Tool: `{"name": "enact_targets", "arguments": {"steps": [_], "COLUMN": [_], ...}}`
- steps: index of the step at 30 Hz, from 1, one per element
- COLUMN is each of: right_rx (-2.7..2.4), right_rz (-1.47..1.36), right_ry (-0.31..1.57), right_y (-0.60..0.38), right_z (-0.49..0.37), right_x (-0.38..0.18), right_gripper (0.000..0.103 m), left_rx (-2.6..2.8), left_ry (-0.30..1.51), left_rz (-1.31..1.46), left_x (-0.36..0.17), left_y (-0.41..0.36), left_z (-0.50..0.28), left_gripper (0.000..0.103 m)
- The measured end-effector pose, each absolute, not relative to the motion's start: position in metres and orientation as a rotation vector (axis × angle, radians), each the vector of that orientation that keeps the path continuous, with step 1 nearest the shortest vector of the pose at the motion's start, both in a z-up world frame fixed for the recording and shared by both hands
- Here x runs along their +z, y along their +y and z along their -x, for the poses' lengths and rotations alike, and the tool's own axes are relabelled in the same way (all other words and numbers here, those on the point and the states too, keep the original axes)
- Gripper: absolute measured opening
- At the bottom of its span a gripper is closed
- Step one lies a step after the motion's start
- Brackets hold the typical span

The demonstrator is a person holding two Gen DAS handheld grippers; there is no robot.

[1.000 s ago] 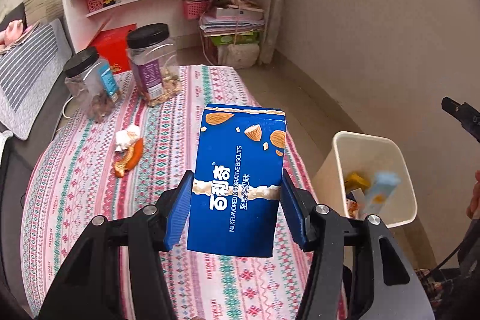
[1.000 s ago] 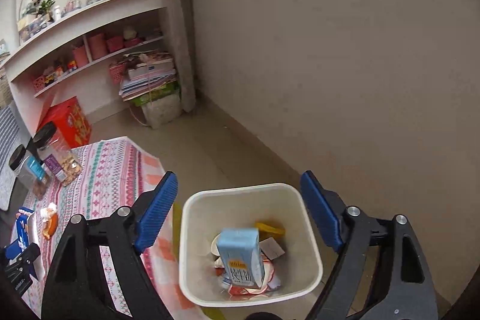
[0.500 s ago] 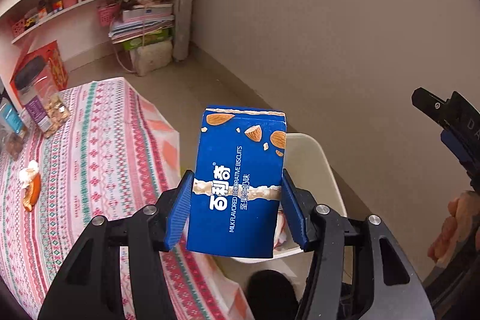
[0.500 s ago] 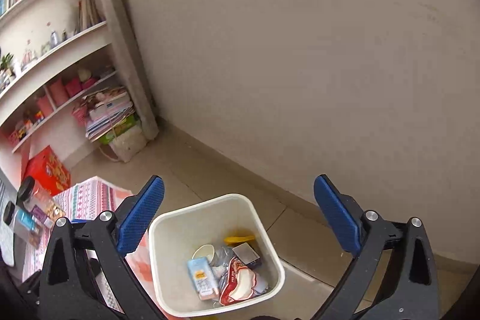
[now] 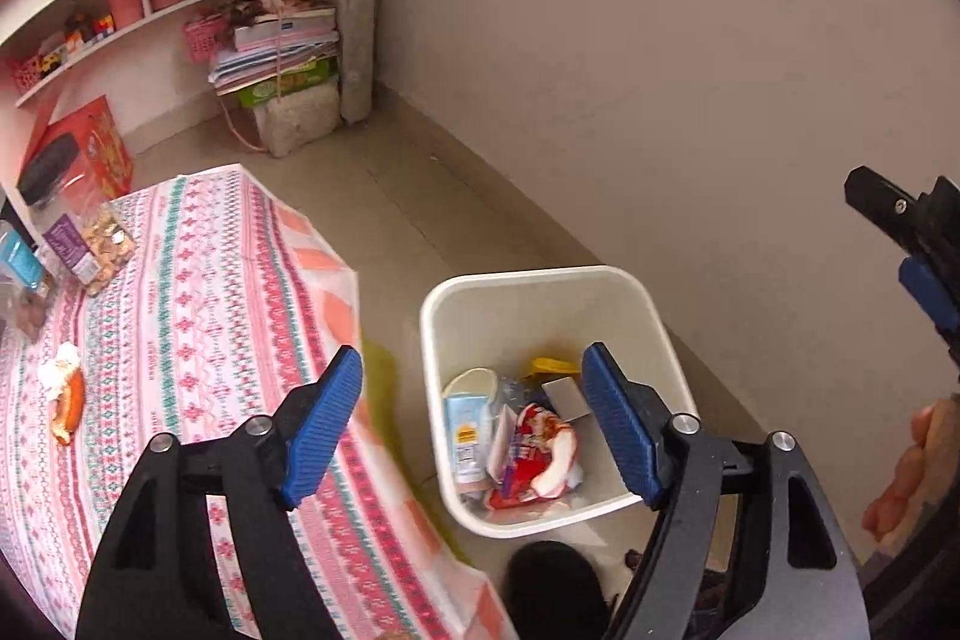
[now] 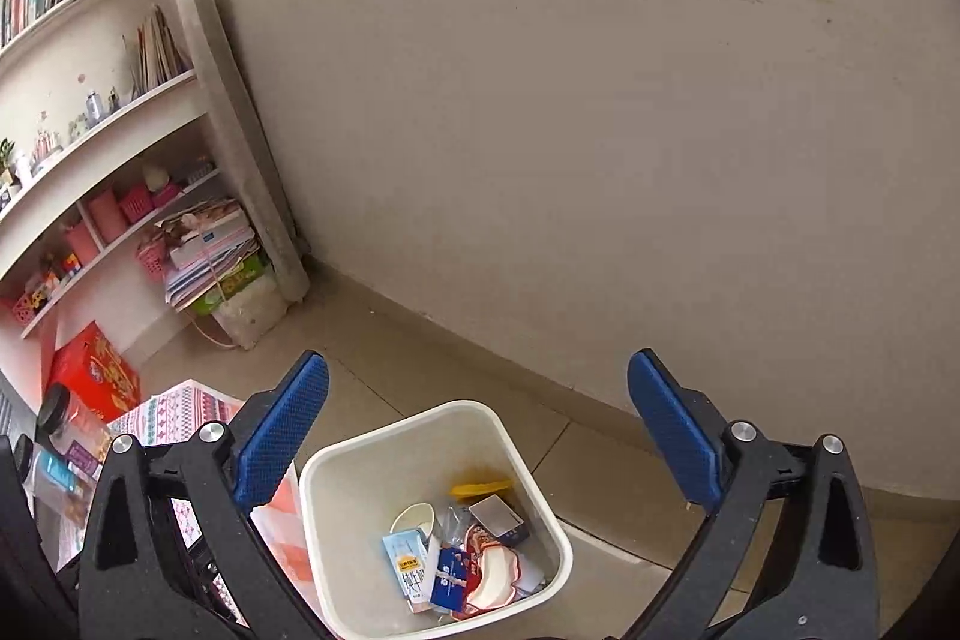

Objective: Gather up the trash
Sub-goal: 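Carry the blue biscuit box over the bin and open the left gripper, then grasp the white tissue with orange peel using the left gripper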

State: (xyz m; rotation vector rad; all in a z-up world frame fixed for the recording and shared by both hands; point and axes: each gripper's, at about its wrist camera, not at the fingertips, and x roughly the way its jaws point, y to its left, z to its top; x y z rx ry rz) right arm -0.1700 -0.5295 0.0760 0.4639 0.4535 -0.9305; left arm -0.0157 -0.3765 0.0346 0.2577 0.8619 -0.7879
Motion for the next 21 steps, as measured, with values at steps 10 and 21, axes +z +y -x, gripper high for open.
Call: {"name": "enact_targets", "arguments": {"steps": [10,21], "right_rx": [-0.783,-0.545], "right_rz": [-0.386,-0.336], "right_ry": [0.627,0.798], "right_y": [-0.490,-0.420], "right_z": [0.104,0.026], "right_x": [0.060,0.029], "right_gripper": [0.096,0.096], "left_rx": [-0.603,-0.295], "left_ry": [0.927,1.005], "left_rz": [-0.283,-0.289], "left_x": [0.003,-0.043], "left_y": [-0.311,-0.202], "left_z": [-0.038,-0.132], "left_gripper": [0.081,0.081]}}
